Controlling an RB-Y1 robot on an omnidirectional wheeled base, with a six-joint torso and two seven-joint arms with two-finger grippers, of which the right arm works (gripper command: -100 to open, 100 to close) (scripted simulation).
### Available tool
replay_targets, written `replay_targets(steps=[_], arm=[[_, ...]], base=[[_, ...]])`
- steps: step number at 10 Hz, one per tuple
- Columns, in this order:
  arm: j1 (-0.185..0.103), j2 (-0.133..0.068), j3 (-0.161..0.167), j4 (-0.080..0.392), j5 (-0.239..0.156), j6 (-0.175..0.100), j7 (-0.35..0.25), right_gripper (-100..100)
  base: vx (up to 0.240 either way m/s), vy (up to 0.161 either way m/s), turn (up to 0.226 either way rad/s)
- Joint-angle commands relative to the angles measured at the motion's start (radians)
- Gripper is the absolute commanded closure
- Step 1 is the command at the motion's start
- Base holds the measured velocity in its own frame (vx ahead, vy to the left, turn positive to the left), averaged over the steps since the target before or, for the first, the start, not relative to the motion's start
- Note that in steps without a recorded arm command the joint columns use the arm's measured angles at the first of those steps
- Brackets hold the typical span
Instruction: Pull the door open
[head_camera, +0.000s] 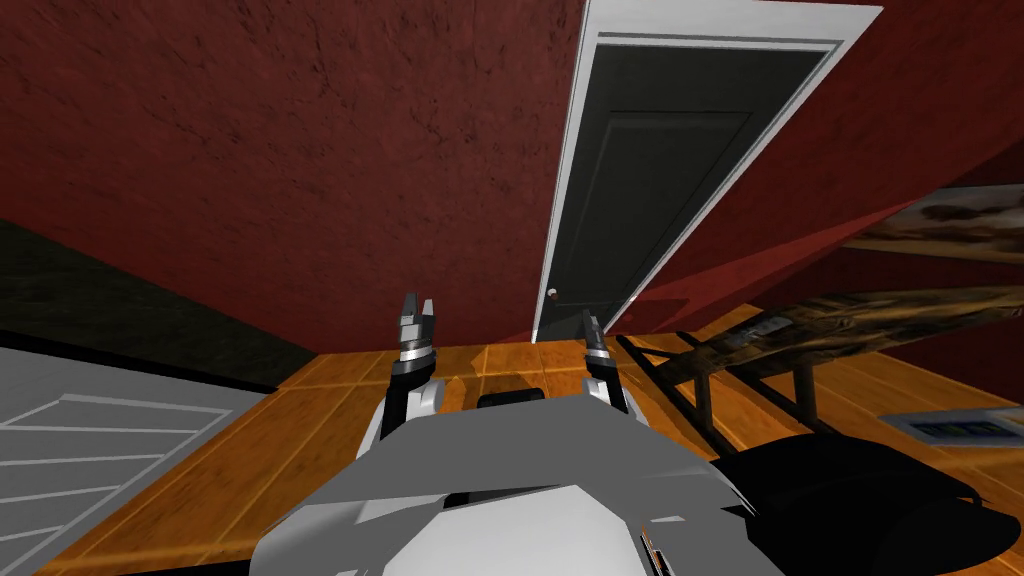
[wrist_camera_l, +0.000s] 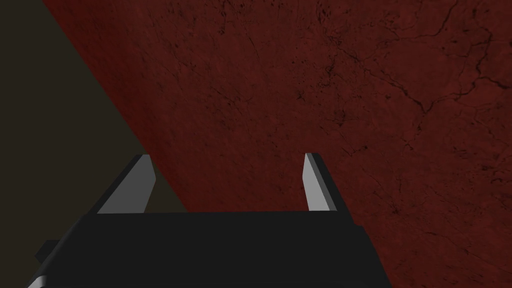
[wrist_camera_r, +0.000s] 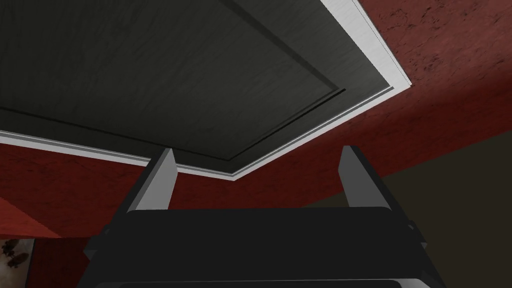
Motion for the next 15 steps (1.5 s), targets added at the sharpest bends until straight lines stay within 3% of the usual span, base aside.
replay_targets(steps=[1,2,4,5,7,8,10,11,15], arm=[[-0.006,0.002,-0.015,0.043,0.002,-0.009,0.05,-100],[-0.006,0.002,-0.015,0.043,0.002,-0.009,0.06,-100],[-0.011,0.004,-0.036,0.099,0.002,-0.021,0.125,-100],[-0.011,0.004,-0.036,0.099,0.002,-0.021,0.133,-100],[-0.017,0.007,-0.057,0.155,0.003,-0.033,0.197,-100],[-0.017,0.007,-0.057,0.155,0.003,-0.033,0.206,-100],[-0.022,0.011,-0.078,0.21,0.004,-0.044,0.269,-100],[-0.022,0.011,-0.078,0.21,0.004,-0.044,0.277,-100],[-0.029,0.02,-0.108,0.291,0.006,-0.062,0.382,-100]], base=[[0.059,-0.065,0.217],[0.041,-0.051,0.086],[0.04,-0.054,0.168],[0.038,-0.055,0.071],[0.043,-0.058,0.195],[0.039,-0.064,0.056],[0.039,-0.058,0.129],[0.027,-0.064,0.097],[0.03,-0.059,0.151]])
